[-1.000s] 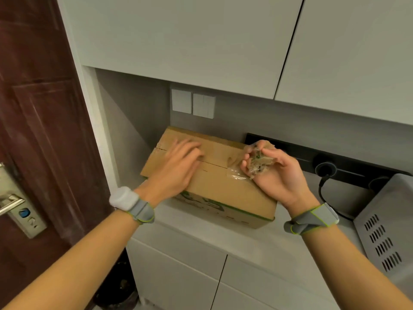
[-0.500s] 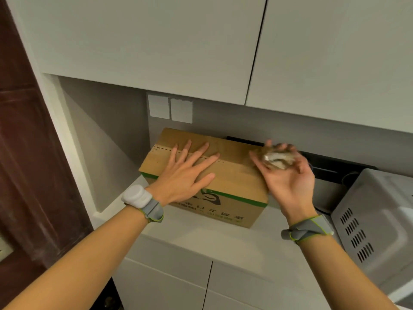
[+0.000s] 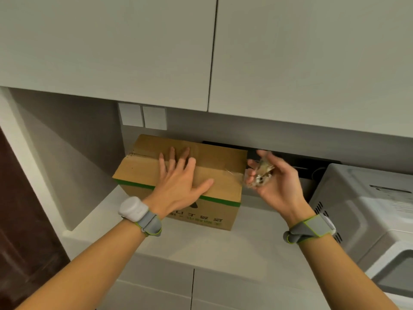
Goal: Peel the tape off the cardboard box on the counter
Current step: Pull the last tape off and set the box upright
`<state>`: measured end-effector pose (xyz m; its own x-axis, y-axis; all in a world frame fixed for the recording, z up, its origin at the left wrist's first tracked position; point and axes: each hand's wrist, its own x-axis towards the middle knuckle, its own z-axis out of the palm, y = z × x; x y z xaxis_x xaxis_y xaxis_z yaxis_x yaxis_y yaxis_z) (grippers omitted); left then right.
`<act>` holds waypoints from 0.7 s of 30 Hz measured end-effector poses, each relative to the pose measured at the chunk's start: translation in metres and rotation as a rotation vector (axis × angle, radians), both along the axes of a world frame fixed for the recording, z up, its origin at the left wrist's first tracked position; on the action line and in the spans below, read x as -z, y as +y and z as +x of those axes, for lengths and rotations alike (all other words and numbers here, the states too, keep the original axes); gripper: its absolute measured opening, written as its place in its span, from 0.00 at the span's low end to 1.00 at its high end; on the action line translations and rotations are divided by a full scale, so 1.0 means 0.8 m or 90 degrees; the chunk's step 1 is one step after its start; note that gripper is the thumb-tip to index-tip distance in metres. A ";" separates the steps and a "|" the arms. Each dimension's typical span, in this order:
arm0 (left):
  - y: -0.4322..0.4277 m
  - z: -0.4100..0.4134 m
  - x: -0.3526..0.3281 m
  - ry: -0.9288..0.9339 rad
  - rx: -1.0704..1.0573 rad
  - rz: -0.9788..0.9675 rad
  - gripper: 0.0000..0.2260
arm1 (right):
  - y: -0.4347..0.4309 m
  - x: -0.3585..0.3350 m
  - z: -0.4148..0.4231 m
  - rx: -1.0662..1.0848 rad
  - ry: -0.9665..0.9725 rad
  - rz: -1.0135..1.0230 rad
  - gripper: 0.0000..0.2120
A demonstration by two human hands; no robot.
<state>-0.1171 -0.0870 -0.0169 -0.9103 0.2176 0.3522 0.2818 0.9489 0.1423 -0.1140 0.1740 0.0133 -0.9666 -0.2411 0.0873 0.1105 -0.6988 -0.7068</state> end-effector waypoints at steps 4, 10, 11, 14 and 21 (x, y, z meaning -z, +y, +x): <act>0.048 0.004 0.001 0.007 -0.020 -0.020 0.41 | -0.004 -0.001 0.002 0.023 0.022 0.128 0.16; 0.082 0.001 -0.001 -0.016 0.008 0.000 0.45 | -0.004 -0.014 0.005 0.119 0.141 0.387 0.21; 0.083 0.001 -0.001 -0.024 0.005 -0.001 0.46 | 0.000 -0.018 0.005 0.163 0.163 0.438 0.22; 0.086 0.001 -0.007 -0.053 -0.006 -0.014 0.48 | 0.013 -0.032 0.002 0.270 0.224 0.435 0.20; 0.107 -0.004 -0.021 -0.122 -0.066 -0.013 0.51 | 0.003 -0.038 0.005 0.291 0.249 0.444 0.17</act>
<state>-0.1206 -0.0014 0.0002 -0.9779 0.1252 0.1672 0.1528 0.9746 0.1640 -0.1102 0.1760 0.0435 -0.9129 0.0365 0.4066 -0.4074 -0.0176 -0.9131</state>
